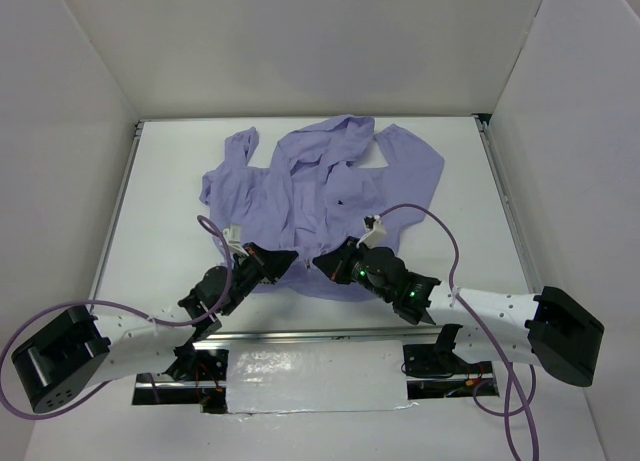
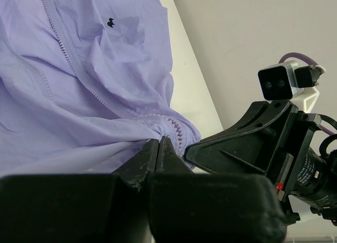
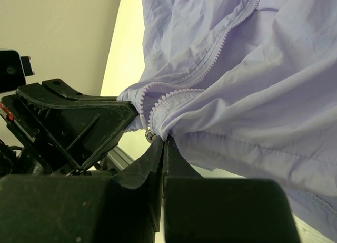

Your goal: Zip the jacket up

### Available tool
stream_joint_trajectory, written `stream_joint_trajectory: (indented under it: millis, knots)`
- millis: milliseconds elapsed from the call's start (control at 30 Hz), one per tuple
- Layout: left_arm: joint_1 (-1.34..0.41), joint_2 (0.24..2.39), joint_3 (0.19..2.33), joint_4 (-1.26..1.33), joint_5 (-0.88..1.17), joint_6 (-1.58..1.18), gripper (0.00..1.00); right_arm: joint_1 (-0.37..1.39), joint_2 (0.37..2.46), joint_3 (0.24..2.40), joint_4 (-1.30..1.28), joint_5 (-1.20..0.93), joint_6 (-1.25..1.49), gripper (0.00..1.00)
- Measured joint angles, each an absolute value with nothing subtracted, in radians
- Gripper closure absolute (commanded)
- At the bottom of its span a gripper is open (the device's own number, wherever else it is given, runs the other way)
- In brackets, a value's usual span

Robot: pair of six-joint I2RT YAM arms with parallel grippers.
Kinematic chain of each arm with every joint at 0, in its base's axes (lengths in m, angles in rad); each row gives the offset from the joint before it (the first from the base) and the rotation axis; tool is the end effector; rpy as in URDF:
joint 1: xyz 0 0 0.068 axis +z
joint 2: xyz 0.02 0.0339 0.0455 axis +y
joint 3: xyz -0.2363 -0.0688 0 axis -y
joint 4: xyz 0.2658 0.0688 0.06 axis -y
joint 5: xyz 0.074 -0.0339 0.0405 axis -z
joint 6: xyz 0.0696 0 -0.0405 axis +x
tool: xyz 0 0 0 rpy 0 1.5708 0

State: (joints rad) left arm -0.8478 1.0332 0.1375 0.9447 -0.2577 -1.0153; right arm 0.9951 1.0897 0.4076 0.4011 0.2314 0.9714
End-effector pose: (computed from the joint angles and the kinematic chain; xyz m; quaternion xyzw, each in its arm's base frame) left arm 0.1808 -0.1780 0.1534 -0.1499 0.6737 -0.5235 0.4996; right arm 0.1718 0.2354 0.1627 0.0600 0.7946 0.4458 0.4078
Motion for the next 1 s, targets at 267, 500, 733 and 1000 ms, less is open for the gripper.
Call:
stream_joint_trajectory:
  millis: [267,500,733,1000]
  knots:
    - [-0.85,1.046,0.138,0.943,-0.258,-0.997,1.0,0.995,1.093,0.416,0.393,0.234,0.972,1.0]
    - [-0.856,1.046,0.138,0.943,-0.261,-0.994,1.0,0.995,1.095,0.43,0.368,0.251,0.977,1.0]
    - [-0.861,1.046,0.138,0.948,-0.264,-0.982,1.0,0.995,1.103,0.45,0.332,0.257,0.986,1.0]
    - [-0.87,1.055,0.138,0.969,-0.256,-0.939,1.0,0.995,1.103,0.468,0.281,0.266,1.003,1.0]
